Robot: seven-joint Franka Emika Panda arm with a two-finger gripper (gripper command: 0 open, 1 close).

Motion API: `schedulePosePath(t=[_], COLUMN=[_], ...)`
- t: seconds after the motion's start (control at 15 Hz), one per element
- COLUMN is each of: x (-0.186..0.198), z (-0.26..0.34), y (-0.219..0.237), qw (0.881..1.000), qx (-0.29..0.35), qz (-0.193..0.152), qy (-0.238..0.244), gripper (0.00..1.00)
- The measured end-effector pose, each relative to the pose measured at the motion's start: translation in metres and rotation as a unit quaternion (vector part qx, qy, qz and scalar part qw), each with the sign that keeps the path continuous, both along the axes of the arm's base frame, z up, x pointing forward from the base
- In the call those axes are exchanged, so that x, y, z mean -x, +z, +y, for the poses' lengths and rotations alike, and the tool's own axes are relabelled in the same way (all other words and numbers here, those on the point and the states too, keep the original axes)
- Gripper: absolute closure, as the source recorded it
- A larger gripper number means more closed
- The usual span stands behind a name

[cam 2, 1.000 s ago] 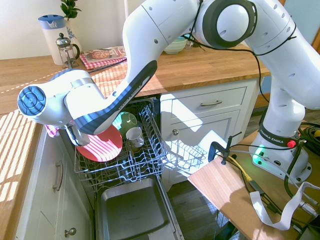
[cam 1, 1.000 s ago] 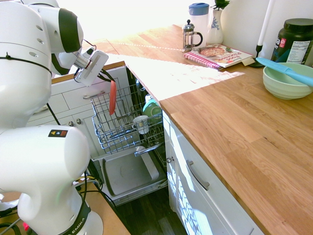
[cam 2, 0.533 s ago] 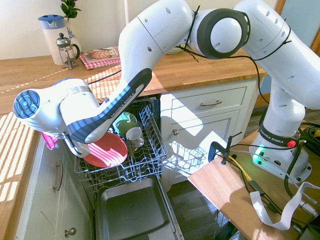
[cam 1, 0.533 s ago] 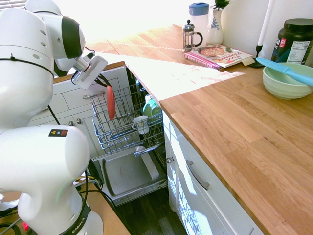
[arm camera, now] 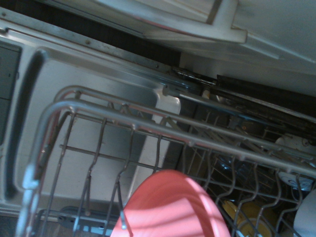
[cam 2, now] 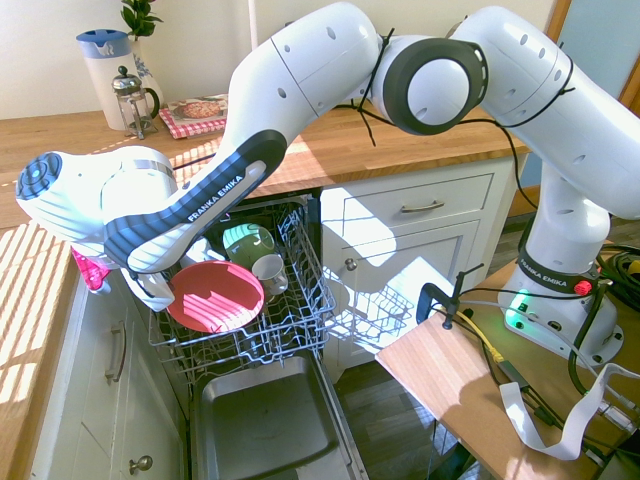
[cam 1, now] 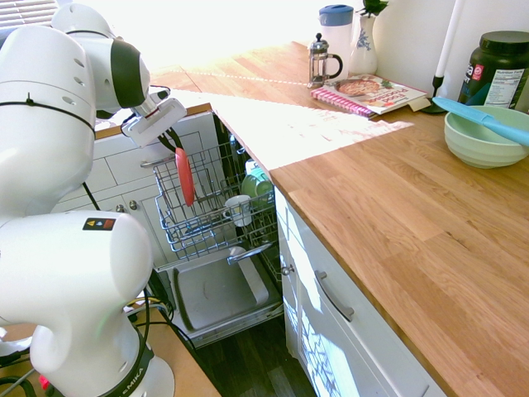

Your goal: Put the plate in the dishwasher

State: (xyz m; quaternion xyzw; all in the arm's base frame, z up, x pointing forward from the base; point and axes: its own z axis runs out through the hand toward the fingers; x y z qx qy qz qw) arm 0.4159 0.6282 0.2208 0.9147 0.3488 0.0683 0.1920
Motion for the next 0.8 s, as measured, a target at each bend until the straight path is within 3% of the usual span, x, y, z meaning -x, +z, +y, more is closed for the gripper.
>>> schedulePosePath(t=[0.53, 0.8], x=[-0.011, -0.039], z=[0.008, 0.0], y=[0.019, 0.076], qw=[1.0, 0.998], qx=[-0.007, -0.037], qz=[0.014, -0.005], qy=[-0.016, -0.041], gripper=[0.0, 0.0])
